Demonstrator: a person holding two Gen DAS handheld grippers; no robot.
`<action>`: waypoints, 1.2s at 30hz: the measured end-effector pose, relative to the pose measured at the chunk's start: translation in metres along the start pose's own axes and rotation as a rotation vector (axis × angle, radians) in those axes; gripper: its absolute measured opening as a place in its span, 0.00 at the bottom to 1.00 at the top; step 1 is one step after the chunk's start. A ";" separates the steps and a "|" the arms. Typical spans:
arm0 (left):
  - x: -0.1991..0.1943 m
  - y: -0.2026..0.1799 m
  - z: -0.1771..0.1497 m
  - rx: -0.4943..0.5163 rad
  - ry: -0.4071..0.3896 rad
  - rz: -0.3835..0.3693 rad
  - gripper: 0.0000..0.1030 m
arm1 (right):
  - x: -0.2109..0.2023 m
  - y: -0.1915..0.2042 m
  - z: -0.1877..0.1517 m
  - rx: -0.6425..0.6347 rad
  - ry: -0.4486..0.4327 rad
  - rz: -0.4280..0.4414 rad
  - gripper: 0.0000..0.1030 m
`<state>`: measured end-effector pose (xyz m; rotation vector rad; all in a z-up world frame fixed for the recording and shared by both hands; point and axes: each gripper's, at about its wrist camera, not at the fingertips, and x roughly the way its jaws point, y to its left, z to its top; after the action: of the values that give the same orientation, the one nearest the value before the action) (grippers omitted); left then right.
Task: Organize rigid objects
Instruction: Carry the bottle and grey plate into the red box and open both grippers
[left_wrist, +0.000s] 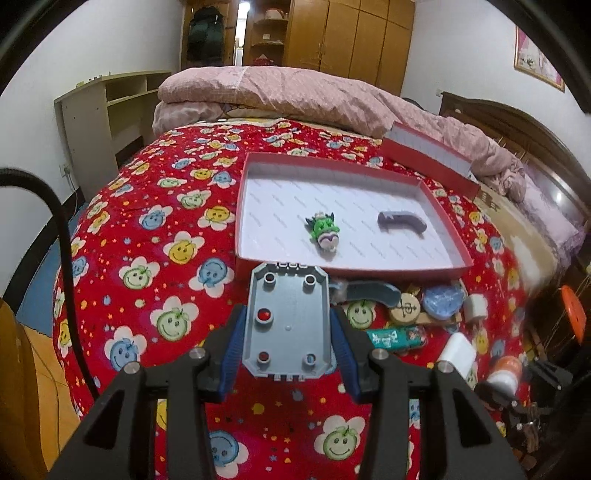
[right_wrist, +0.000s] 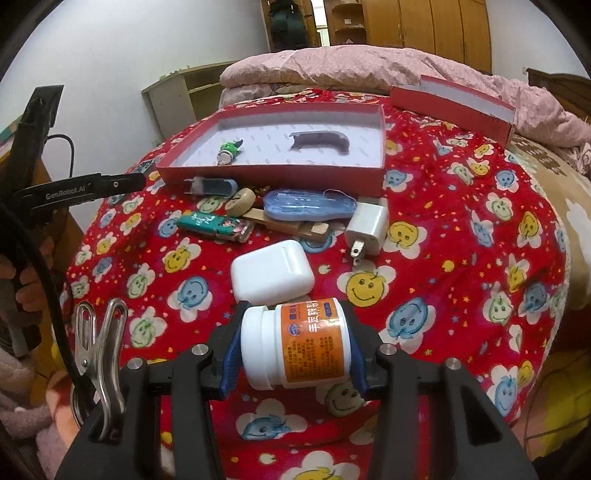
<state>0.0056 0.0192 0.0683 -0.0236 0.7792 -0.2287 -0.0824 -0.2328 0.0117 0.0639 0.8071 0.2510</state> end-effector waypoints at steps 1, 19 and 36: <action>0.000 0.000 0.002 0.001 -0.003 0.001 0.46 | 0.000 0.000 0.001 0.003 0.001 0.007 0.46; 0.023 -0.003 0.065 0.015 -0.023 -0.022 0.46 | -0.004 0.004 0.026 0.003 -0.013 0.033 0.46; 0.085 -0.004 0.099 0.016 0.046 -0.023 0.46 | 0.026 -0.006 0.114 -0.009 -0.026 0.016 0.46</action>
<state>0.1322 -0.0092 0.0801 -0.0122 0.8235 -0.2579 0.0178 -0.2280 0.0712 0.0654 0.7802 0.2683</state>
